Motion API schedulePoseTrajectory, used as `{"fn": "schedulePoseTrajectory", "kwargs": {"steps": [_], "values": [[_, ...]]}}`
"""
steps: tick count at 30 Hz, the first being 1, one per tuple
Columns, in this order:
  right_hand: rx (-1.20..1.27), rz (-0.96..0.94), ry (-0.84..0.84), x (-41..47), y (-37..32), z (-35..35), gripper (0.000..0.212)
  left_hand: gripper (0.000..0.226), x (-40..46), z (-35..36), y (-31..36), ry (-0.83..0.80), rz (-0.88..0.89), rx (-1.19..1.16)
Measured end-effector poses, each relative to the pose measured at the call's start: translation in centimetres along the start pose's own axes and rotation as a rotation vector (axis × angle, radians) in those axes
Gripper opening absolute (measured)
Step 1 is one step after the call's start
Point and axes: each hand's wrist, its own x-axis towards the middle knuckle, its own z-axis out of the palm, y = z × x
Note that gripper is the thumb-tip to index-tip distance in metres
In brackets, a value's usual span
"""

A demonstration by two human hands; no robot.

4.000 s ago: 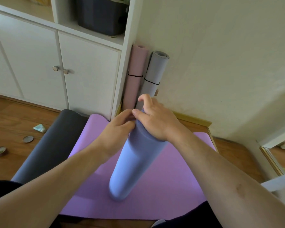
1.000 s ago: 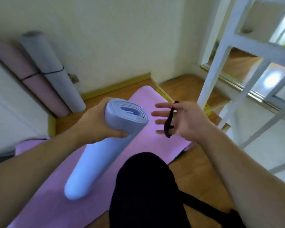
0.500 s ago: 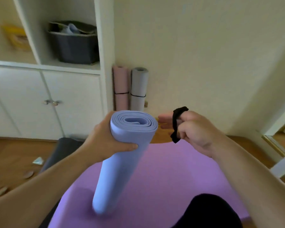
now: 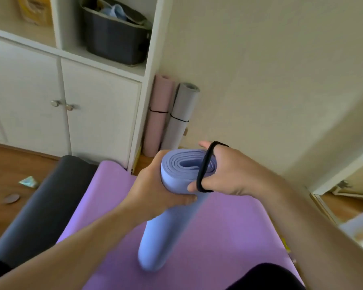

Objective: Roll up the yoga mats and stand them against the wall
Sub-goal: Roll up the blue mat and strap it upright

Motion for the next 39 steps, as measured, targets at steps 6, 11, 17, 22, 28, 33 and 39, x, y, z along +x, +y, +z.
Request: {"fn": "schedulePoseTrajectory", "kwargs": {"steps": [6, 11, 17, 22, 28, 33, 39], "values": [[-0.039, -0.065, -0.208, 0.8, -2.2, 2.3, 0.122, 0.100, -0.7, 0.4, -1.1, -0.095, -0.051, -0.065], [-0.026, -0.130, -0.076, 1.2, -1.8, 3.2, 0.060, 0.094, -0.3, -2.6, 0.9, -0.298, -0.174, 0.379], [-0.081, -0.163, 0.022, 1.6, -1.9, 4.2, 0.054, 0.057, -0.9, -2.2, 4.4, -0.171, -0.251, 0.406], [-0.127, -0.215, 0.094, 1.7, -2.2, 5.5, 0.036, 0.029, -0.8, -0.8, 4.0, 0.099, -0.160, 0.598], [-0.037, -0.189, 0.107, 0.8, -1.4, 5.2, 0.057, 0.029, 0.3, -2.7, 2.2, 0.194, -0.219, 0.259], [0.050, -0.134, 0.091, 0.4, -0.2, 5.5, 0.056, 0.014, 1.1, -3.2, 1.0, 0.146, -0.356, -0.098], [0.076, -0.121, 0.015, 1.0, 0.3, 4.9, 0.059, 0.021, 2.2, -2.3, 0.3, 0.106, -0.389, -0.099]]}}
